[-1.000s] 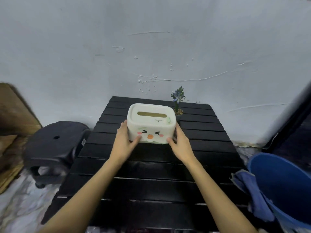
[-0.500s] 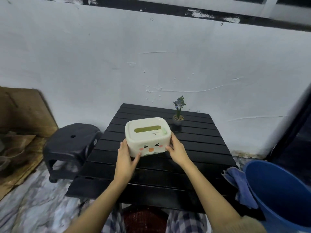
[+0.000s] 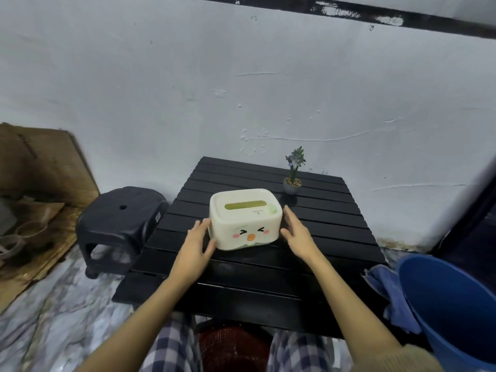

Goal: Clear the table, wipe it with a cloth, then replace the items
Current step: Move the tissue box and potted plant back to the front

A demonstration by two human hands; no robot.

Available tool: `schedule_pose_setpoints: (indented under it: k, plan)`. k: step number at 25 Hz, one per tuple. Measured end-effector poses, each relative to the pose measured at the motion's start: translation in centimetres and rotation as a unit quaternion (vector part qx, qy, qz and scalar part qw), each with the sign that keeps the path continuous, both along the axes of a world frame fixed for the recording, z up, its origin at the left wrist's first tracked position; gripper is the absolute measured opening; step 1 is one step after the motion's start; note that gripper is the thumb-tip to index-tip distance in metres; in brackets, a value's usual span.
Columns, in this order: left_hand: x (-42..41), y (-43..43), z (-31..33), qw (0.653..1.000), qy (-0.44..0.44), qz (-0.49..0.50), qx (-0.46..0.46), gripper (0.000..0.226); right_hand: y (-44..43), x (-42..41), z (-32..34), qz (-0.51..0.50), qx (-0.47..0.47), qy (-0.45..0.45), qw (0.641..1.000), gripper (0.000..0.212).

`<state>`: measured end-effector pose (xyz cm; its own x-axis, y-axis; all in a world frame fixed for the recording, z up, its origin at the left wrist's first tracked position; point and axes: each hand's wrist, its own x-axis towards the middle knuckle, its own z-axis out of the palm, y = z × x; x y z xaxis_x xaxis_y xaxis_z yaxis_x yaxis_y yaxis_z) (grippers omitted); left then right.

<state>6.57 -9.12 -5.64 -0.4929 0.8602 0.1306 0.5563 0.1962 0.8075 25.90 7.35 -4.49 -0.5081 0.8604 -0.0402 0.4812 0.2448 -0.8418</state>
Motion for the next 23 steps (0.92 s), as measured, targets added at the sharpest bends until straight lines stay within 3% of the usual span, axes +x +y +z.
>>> schedule_pose_setpoints:
  k: [8, 13, 18, 23]
  plan:
    - [-6.1, 2.0, -2.4, 0.989, 0.081, -0.006, -0.126, 0.052, 7.5, 0.5, -0.3, -0.110, 0.066, -0.068, 0.989, 0.061]
    - [-6.6, 2.7, -4.5, 0.983, 0.129, -0.001, -0.130, 0.052, 13.4, -1.6, -1.5, -0.144, 0.066, -0.084, 0.984, 0.075]
    - [-6.6, 2.9, -4.2, 0.983, 0.119, 0.022, -0.135, 0.053, 18.4, -4.4, -2.4, -0.165, 0.070, -0.065, 0.982, 0.093]
    - [-6.1, 2.7, -3.8, 0.983, 0.118, 0.040, -0.136, 0.052, 21.3, -6.4, -3.5, -0.168, 0.083, -0.064, 0.980, 0.094]
